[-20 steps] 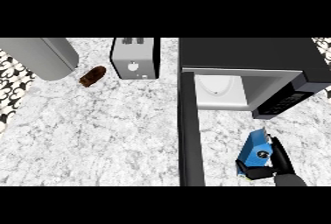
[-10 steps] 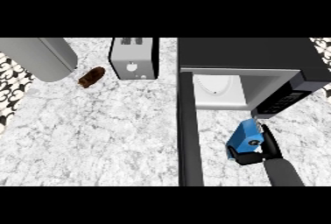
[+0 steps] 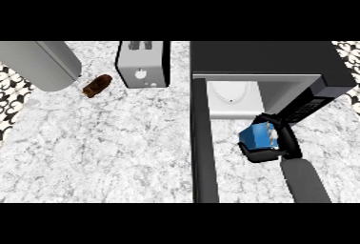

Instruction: Pick up the milk, place it into the microwave and close the microwave

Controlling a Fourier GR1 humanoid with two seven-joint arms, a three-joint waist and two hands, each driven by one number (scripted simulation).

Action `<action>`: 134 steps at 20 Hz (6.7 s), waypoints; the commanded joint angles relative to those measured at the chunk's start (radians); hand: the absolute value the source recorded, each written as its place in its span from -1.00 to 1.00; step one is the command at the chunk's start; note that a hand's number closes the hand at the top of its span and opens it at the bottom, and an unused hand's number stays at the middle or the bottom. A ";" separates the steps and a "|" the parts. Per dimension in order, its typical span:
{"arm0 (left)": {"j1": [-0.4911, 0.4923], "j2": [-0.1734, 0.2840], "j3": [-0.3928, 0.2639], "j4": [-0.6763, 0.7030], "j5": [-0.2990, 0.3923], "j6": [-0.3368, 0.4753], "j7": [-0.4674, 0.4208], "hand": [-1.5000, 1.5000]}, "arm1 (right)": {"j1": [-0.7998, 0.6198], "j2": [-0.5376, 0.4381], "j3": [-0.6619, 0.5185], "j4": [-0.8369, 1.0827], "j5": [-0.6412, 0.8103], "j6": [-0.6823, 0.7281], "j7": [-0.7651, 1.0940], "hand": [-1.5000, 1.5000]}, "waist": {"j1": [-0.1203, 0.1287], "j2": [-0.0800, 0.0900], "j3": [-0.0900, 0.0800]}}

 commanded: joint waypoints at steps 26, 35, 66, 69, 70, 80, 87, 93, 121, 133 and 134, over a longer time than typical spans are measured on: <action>-0.249 0.029 0.080 0.118 0.052 -0.041 0.135 -1.00 | -0.579 -0.068 -0.191 0.488 0.042 -0.464 0.368 -1.00 | 0.086 0.047 0.005; -0.310 0.046 0.082 0.099 0.016 -0.020 0.182 -1.00 | -0.598 -0.112 -0.147 0.635 0.123 -0.510 0.296 -1.00 | 0.099 0.051 0.006; -0.380 -0.090 -0.254 0.020 -0.317 0.033 0.310 -1.00 | -0.395 -0.013 -0.233 0.582 -0.082 -0.019 -0.044 -1.00 | -0.021 -0.003 0.000; -0.383 -0.086 -0.286 -0.007 -0.336 0.035 0.347 -1.00 | -0.343 -0.051 -0.214 0.521 -0.092 0.060 -0.023 -1.00 | -0.032 -0.009 0.000; -0.434 -0.131 -0.327 0.056 -0.400 0.073 0.339 -1.00 | -0.296 -0.020 -0.208 0.522 -0.093 0.072 -0.054 -1.00 | -0.040 -0.009 0.000; -0.574 -0.114 -0.401 0.048 -0.448 0.060 0.551 1.00 | -0.032 0.013 -0.143 0.241 -0.146 0.243 -0.050 -1.00 | -0.064 -0.011 -0.002; -0.743 -0.190 -0.473 0.160 -0.546 0.093 0.650 1.00 | 0.229 -0.033 -0.122 -0.069 -0.219 0.371 -0.003 -1.00 | -0.079 -0.010 -0.004; -1.014 -0.229 -0.502 0.320 -0.630 0.154 0.768 1.00 | 0.469 -0.059 -0.126 -0.359 -0.286 0.392 0.047 -1.00 | -0.049 0.002 -0.001; -1.677 -0.230 -1.074 1.075 -0.207 0.738 0.710 1.00 | 0.695 -0.215 -0.164 -0.864 -0.635 0.546 0.186 -1.00 | -0.132 0.018 -0.004; -1.794 -0.230 -0.953 1.053 0.000 0.923 0.546 1.00 | 0.682 -0.278 -0.121 -0.981 -0.747 0.578 0.295 -1.00 | -0.213 0.043 -0.011; -1.797 -0.230 -0.958 1.058 0.016 0.923 0.531 1.00 | 0.678 -0.292 -0.119 -0.994 -0.763 0.590 0.306 -1.00 | -0.222 0.045 -0.012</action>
